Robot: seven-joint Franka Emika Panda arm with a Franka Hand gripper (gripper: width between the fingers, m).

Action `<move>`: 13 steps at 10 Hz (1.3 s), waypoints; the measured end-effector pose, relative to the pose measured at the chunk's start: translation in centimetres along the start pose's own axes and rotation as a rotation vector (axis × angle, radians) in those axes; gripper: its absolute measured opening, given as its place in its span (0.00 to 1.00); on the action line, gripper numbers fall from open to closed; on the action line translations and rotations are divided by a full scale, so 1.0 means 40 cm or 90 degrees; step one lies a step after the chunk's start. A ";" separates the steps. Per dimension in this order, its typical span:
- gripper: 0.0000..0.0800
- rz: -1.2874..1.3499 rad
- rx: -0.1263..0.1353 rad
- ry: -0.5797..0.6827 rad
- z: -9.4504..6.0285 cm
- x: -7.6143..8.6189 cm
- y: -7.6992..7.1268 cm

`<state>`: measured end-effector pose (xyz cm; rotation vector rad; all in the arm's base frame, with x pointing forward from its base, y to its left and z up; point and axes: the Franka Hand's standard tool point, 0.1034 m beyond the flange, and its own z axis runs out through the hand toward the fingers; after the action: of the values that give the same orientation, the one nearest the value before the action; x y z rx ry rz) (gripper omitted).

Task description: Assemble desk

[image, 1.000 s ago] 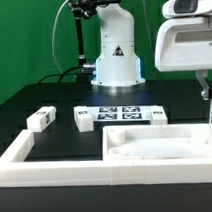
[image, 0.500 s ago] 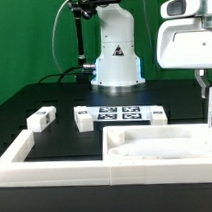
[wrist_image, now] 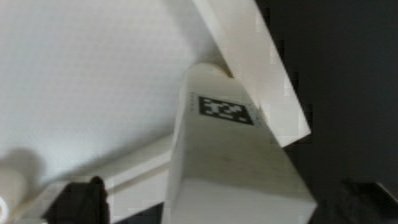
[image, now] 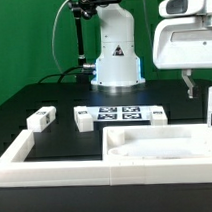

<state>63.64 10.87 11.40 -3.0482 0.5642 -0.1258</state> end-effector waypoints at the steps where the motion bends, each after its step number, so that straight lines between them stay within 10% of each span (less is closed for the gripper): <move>1: 0.81 -0.065 0.001 0.002 0.000 0.002 0.001; 11: 0.81 -0.662 -0.021 0.003 -0.001 0.008 -0.003; 13: 0.58 -0.661 -0.021 0.003 0.000 0.008 -0.003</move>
Offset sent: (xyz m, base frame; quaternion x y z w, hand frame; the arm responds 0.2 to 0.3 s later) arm 0.0000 0.0000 0.0000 0.0000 0.0000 -0.2571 0.9664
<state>63.97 10.85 11.45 -3.0002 -1.0453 -0.1412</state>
